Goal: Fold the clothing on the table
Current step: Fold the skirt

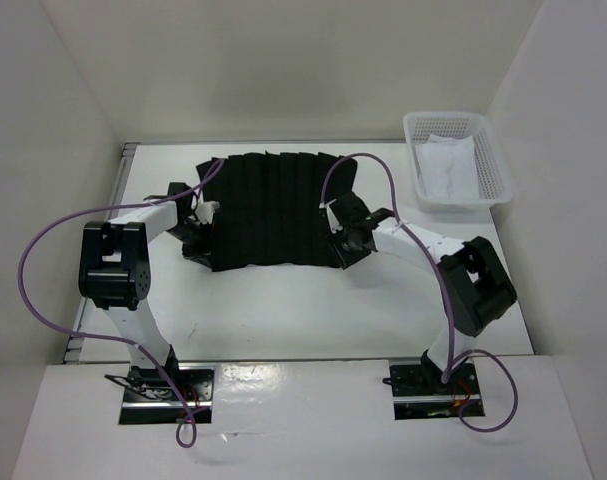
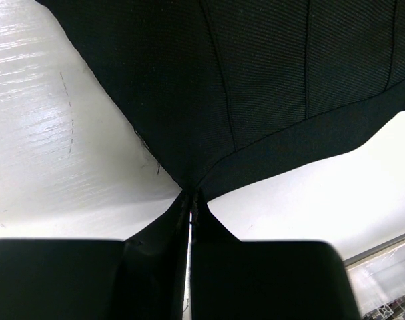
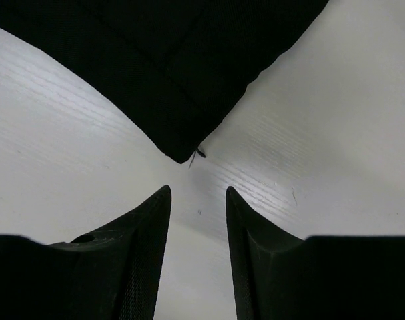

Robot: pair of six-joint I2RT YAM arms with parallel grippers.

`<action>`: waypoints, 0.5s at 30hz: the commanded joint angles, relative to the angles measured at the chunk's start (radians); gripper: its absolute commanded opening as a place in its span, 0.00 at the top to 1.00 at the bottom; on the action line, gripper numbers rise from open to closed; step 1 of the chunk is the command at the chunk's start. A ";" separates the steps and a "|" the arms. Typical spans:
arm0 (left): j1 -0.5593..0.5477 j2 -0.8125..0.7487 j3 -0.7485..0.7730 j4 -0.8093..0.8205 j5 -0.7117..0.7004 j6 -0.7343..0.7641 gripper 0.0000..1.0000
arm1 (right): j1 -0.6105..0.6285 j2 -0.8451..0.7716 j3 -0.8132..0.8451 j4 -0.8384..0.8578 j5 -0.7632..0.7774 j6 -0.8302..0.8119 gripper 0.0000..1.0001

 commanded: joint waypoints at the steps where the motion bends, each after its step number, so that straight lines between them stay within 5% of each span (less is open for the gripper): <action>1: 0.004 -0.018 -0.006 0.009 0.038 0.013 1.00 | -0.005 0.047 0.014 0.050 -0.034 0.020 0.57; 15: 0.004 -0.008 -0.006 0.009 0.047 0.013 1.00 | -0.005 0.100 0.060 0.092 -0.087 0.038 0.57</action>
